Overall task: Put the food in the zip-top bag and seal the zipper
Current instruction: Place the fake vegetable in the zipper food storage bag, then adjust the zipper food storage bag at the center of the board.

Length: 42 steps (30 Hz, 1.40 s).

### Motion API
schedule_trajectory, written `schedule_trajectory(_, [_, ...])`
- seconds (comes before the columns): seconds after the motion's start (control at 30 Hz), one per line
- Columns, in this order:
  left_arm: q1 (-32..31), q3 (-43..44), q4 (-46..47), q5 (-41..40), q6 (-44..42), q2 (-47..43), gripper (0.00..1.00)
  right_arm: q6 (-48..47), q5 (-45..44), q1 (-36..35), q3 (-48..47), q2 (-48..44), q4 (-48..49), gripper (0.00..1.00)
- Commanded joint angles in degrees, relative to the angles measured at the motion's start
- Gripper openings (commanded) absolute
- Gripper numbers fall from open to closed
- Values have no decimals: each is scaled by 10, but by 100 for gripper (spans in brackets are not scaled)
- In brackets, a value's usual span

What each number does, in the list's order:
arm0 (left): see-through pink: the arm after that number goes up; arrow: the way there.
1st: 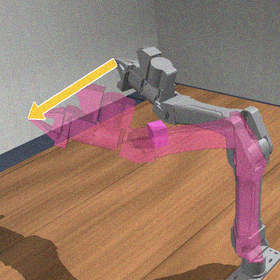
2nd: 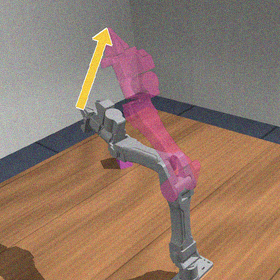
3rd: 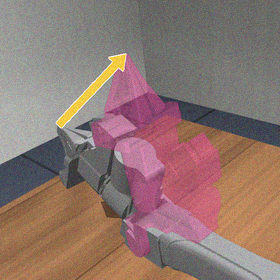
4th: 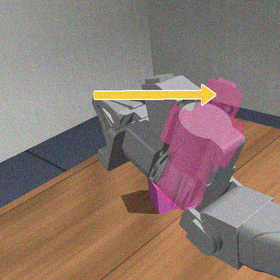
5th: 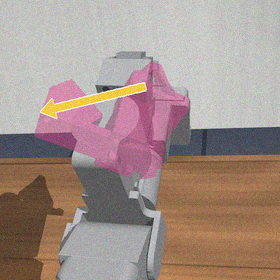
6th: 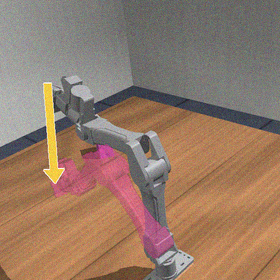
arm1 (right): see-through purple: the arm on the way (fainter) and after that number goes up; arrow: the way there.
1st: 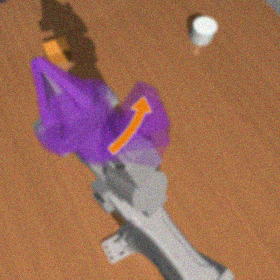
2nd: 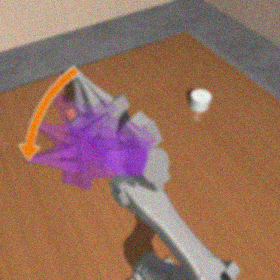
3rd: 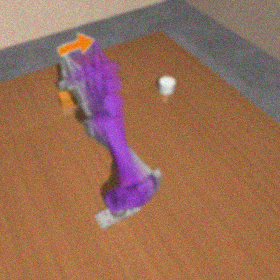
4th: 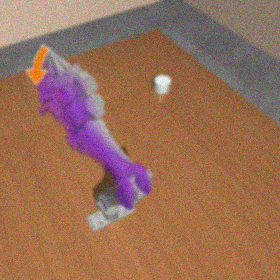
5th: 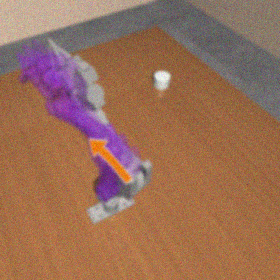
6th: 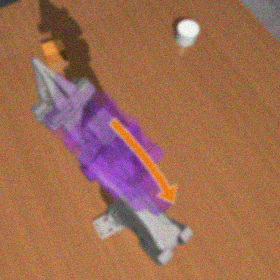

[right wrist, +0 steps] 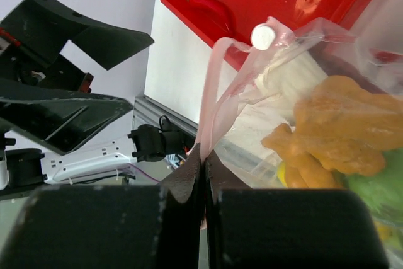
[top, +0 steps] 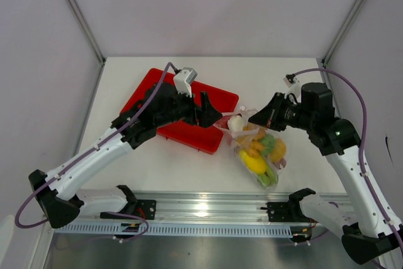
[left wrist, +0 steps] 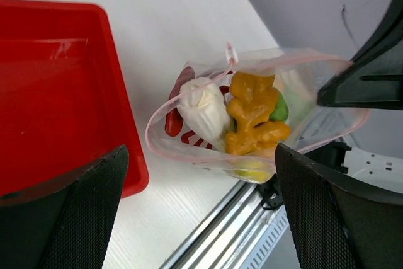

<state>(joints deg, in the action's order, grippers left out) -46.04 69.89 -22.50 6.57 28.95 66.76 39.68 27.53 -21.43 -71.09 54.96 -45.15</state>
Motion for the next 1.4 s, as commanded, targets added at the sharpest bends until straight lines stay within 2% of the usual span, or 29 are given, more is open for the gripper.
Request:
schedule_trajectory(0.0, [3,17,-44,-9,-6,20,98,-12,13,2,-12,-16,34,0])
schedule_trajectory(0.17, [44,48,-103,23,11,80,97,-18,14,2,-6,-13,33,0])
schedule_trajectory(0.27, [86,67,-126,55,14,125,93,-14,19,1,-6,-7,43,0])
schedule_trajectory(0.37, [97,70,-113,87,5,132,80,-13,17,1,-11,-2,44,0])
schedule_trajectory(0.4, [97,70,-109,92,3,131,70,-14,17,1,-13,-1,43,0])
schedule_trajectory(0.53, [93,58,-98,132,3,127,55,-12,13,1,-8,1,47,0])
schedule_trajectory(0.73, [79,48,-75,206,7,141,51,-7,14,1,8,3,59,0])
schedule_trajectory(0.87, [74,56,-69,226,18,157,43,-8,9,0,8,1,53,0])
schedule_trajectory(0.97, [68,68,-74,241,16,167,19,-12,2,0,10,-2,49,0])
schedule_trajectory(1.0, [65,81,-83,239,15,171,1,-14,-2,0,12,-2,50,0])
schedule_trajectory(1.13, [56,138,-100,262,8,195,1,-22,-16,0,11,2,47,0])
schedule_trajectory(1.3, [27,235,-75,373,-3,220,1,-43,-68,0,-2,5,17,0])
schedule_trajectory(1.37, [7,263,-55,395,3,229,1,-55,-85,0,-11,4,3,0])
